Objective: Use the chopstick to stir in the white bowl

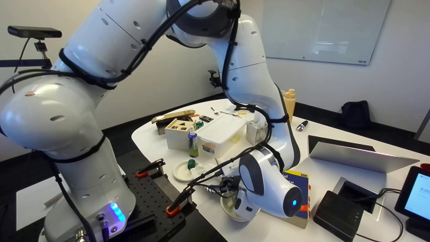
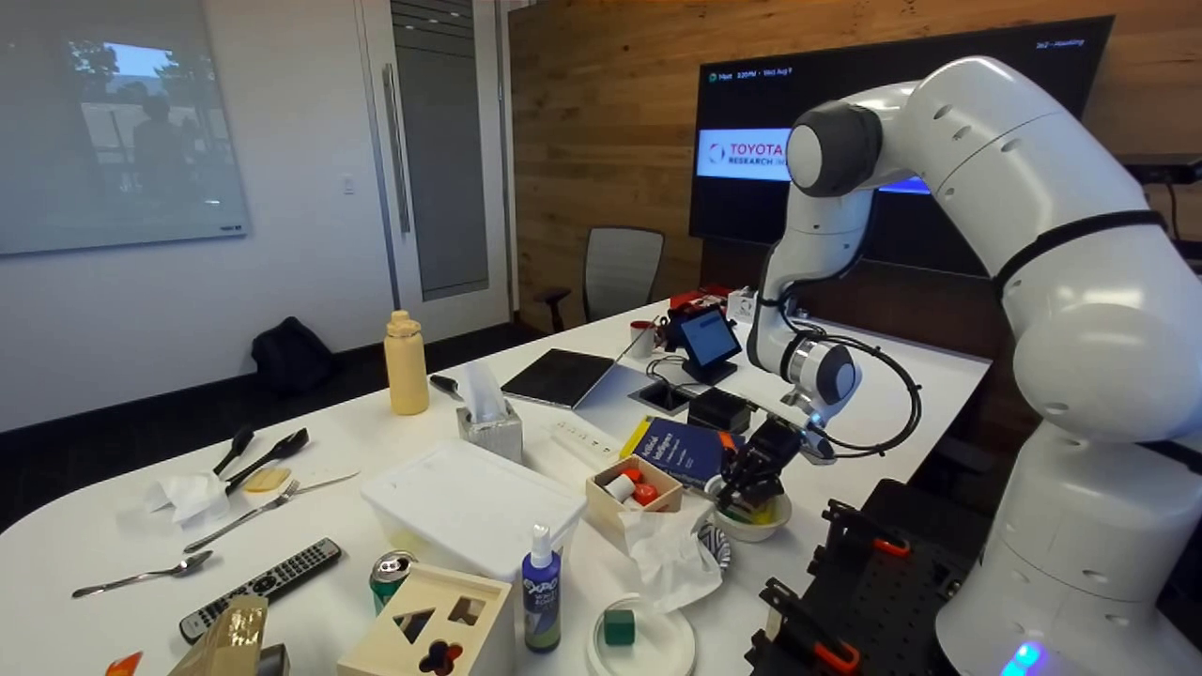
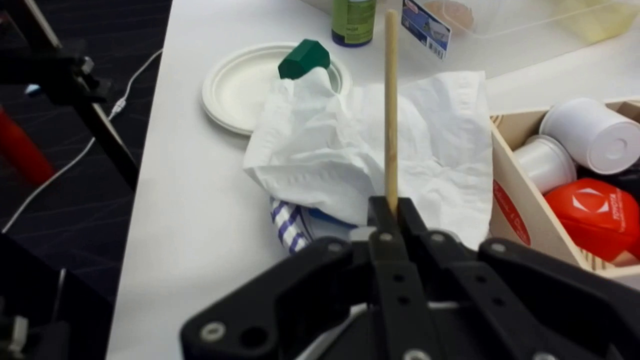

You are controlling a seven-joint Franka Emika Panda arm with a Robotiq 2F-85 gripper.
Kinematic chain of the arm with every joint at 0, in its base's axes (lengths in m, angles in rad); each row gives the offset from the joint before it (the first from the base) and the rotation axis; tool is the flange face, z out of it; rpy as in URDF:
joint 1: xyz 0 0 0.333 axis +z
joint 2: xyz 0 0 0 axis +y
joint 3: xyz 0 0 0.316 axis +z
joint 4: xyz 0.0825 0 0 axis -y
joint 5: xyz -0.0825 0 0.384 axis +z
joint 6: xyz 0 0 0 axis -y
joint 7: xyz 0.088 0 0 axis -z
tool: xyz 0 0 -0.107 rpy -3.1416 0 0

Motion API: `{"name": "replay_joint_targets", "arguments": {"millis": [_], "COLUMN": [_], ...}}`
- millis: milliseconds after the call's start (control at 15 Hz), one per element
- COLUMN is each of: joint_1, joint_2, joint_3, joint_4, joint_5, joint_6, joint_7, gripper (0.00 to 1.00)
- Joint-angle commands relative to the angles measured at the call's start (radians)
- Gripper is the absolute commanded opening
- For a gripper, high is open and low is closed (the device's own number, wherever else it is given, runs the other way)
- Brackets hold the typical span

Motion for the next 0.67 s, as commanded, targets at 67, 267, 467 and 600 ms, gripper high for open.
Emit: {"name": "replay_joint_targets", "arguments": {"millis": [67,267,467,600], "joint_1": [0.040,0.040,0.019,0.014], "joint_2": [-0.049,-0.049,-0.035,-0.026], "joint_3": [0.007,0.033,0.055,0.060], "joint_4": [-0.054,-0.058,-0.042,-0.030], "joint_5": [0.067,0.103,0.080,0.048], "joint_6": [0.140,0.174,0.102,0.047], "joint_7": [-0.072,-0.144,-0.161,-0.142], "gripper": [0.01,0.01,0.01,0.01]}}
